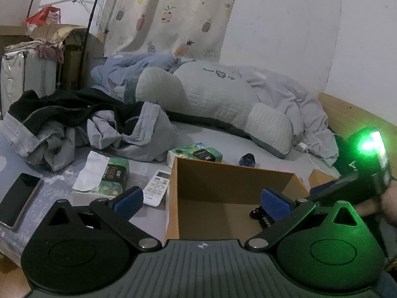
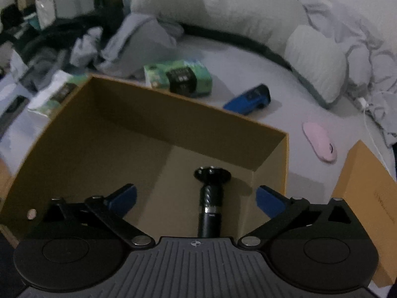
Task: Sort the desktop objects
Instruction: 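Lower the flashlight into the cardboard box and open the right gripper, then withdraw the right gripper from the box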
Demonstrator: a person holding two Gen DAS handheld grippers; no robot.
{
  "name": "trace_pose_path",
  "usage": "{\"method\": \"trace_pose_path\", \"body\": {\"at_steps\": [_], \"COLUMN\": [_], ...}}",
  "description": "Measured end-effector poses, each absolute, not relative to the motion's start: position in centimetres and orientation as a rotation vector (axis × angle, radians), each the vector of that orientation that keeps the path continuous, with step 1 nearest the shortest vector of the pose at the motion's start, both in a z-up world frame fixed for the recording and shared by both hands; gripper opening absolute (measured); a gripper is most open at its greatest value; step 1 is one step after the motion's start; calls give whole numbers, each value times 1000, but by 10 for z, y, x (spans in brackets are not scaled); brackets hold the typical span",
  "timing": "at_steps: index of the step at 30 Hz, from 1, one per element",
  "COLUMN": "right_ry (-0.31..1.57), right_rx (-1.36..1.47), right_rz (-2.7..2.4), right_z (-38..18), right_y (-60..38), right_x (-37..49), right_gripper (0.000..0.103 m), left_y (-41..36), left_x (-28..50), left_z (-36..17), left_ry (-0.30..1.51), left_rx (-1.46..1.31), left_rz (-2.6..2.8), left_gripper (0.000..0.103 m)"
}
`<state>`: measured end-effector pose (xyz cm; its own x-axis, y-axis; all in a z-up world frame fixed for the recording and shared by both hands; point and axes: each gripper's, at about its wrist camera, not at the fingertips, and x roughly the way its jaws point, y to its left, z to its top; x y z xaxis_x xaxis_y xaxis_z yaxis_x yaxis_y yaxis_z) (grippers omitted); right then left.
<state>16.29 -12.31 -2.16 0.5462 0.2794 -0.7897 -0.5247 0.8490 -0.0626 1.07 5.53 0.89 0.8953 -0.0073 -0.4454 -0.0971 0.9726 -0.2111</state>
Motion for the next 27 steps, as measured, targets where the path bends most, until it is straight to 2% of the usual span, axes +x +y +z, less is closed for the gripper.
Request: {"method": "trace_pose_path", "body": {"at_steps": [16, 27], "right_ry": [610, 468], "right_rx": [-256, -162], "right_rz": [449, 352], "right_z": [51, 57], "right_y": [-171, -220], "right_x": [97, 61], "right_gripper": [103, 103], "left_y": [52, 50], "left_x": [9, 6], "left_z": [11, 12], "left_ry": [452, 443], "left_rx": [-212, -200], "left_rz": [49, 47], "left_gripper": [103, 103]}}
